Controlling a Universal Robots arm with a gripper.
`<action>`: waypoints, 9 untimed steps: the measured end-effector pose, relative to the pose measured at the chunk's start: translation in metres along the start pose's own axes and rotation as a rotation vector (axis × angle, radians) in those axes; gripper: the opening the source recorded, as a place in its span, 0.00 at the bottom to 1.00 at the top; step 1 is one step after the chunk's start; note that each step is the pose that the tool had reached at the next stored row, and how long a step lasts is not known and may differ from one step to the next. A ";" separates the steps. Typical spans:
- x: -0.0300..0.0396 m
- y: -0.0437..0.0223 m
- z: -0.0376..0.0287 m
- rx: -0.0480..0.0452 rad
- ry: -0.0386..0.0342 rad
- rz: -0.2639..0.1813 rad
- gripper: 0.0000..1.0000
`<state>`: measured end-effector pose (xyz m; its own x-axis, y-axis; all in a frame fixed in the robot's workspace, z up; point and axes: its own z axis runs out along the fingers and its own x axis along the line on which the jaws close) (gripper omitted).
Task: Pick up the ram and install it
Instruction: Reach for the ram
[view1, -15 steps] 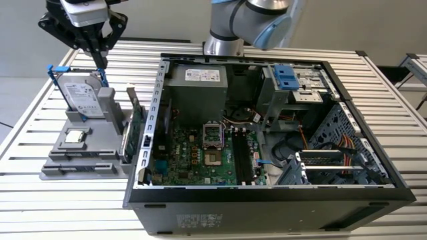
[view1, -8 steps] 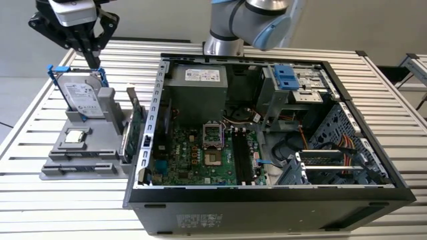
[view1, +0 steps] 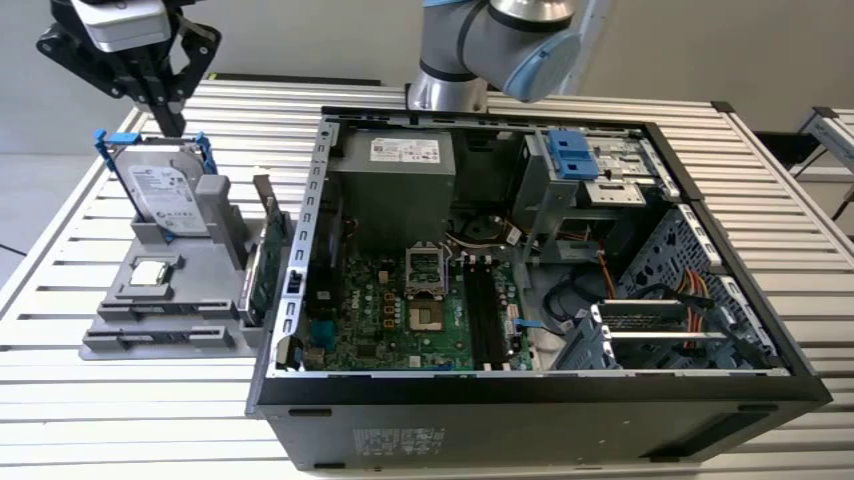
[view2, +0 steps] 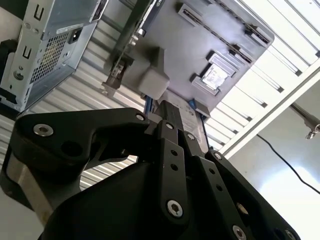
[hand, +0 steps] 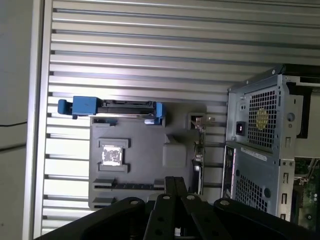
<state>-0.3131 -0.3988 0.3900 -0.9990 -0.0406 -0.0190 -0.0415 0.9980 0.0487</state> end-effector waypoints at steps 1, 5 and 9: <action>0.0015 0.0001 0.0000 0.0000 0.0000 0.000 0.00; 0.0064 0.0003 -0.0001 0.0000 0.0001 0.000 0.00; 0.0111 0.0004 -0.0002 0.0000 0.0000 0.000 0.00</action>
<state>-0.3243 -0.3988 0.3901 -0.9990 -0.0406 -0.0189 -0.0415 0.9979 0.0487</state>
